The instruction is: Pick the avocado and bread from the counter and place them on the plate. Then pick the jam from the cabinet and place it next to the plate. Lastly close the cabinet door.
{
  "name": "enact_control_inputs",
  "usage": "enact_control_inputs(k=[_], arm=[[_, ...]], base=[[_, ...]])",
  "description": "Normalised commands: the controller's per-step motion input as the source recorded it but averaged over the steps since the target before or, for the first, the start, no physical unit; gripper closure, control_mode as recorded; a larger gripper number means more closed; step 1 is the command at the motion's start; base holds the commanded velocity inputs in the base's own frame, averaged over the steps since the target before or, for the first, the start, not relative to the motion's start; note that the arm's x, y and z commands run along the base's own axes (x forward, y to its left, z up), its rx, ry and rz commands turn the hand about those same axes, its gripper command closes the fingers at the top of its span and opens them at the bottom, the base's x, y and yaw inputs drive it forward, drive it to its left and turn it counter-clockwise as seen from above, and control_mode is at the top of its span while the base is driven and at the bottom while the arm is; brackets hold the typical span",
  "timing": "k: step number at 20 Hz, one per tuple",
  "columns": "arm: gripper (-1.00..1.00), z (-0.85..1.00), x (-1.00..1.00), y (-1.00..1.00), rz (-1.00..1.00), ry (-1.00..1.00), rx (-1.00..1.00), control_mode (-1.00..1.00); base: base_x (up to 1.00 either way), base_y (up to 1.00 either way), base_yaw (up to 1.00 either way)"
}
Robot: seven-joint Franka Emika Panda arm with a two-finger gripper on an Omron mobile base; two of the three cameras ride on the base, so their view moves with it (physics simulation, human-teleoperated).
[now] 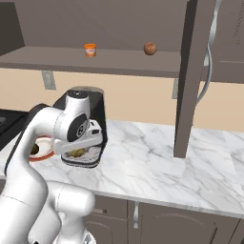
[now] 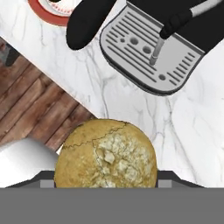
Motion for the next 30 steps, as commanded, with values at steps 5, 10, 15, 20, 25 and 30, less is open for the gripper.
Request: enact_control_inputs(k=[5, 10, 15, 20, 25, 30], arm=[[1.00, 0.04, 0.00, 0.55, 0.07, 0.07, 0.00, -1.00], [1.00, 0.00, 0.00, 0.60, 0.07, 0.09, 0.00, -1.00], [1.00, 0.00, 0.00, 0.57, 0.08, 0.12, -0.02, -1.00], [1.00, 0.00, 0.00, 0.55, 0.09, 0.11, -0.06, -1.00], [1.00, 0.00, 0.00, 0.51, 0.11, 0.04, -0.07, -1.00], [1.00, 0.00, 0.00, 0.46, 0.13, 0.00, -0.07, -1.00]], base=[[0.00, 0.00, 0.00], [0.00, 0.00, 0.00], [0.00, 0.00, 0.00], [0.00, 0.00, 0.00], [0.00, 0.00, 0.00], [0.00, 0.00, 0.00]])
